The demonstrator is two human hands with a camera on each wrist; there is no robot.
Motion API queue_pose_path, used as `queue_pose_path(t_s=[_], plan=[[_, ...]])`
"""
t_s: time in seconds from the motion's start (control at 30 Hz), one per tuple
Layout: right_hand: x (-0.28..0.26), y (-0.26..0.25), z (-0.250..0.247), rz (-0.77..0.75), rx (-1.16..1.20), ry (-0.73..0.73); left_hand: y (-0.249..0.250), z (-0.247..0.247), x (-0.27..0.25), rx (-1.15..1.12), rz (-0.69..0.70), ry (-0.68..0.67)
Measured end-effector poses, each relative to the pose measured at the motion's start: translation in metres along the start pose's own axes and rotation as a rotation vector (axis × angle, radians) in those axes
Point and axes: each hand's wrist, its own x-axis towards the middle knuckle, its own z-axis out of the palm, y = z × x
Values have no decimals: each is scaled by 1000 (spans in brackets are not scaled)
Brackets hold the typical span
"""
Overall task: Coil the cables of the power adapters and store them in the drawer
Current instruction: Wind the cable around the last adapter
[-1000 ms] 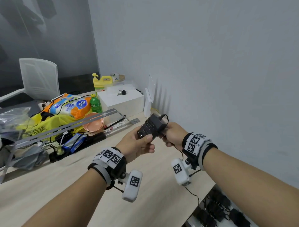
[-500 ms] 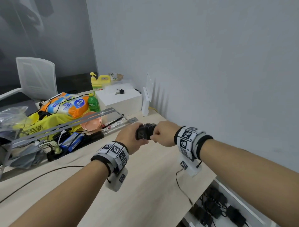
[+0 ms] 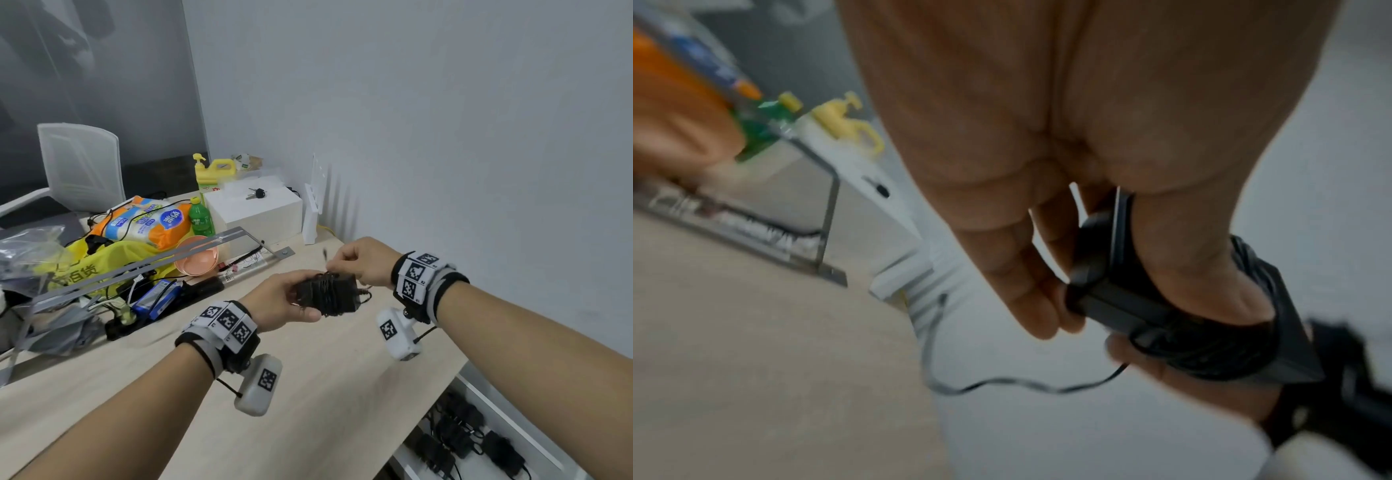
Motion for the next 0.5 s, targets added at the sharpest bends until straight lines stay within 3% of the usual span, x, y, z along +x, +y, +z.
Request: queue_pose_path(t_s=[0.17, 0.23, 0.37, 0.5], plan=[[-8, 9, 21, 137, 372, 37, -3, 10, -1, -603, 9, 151], [-10, 12, 30, 162, 373, 27, -2, 12, 0, -668, -11, 235], [-14, 16, 51, 153, 195, 17, -4, 16, 7, -554, -88, 454], [-20, 14, 62, 76, -59, -17, -19, 11, 14, -31, -148, 629]])
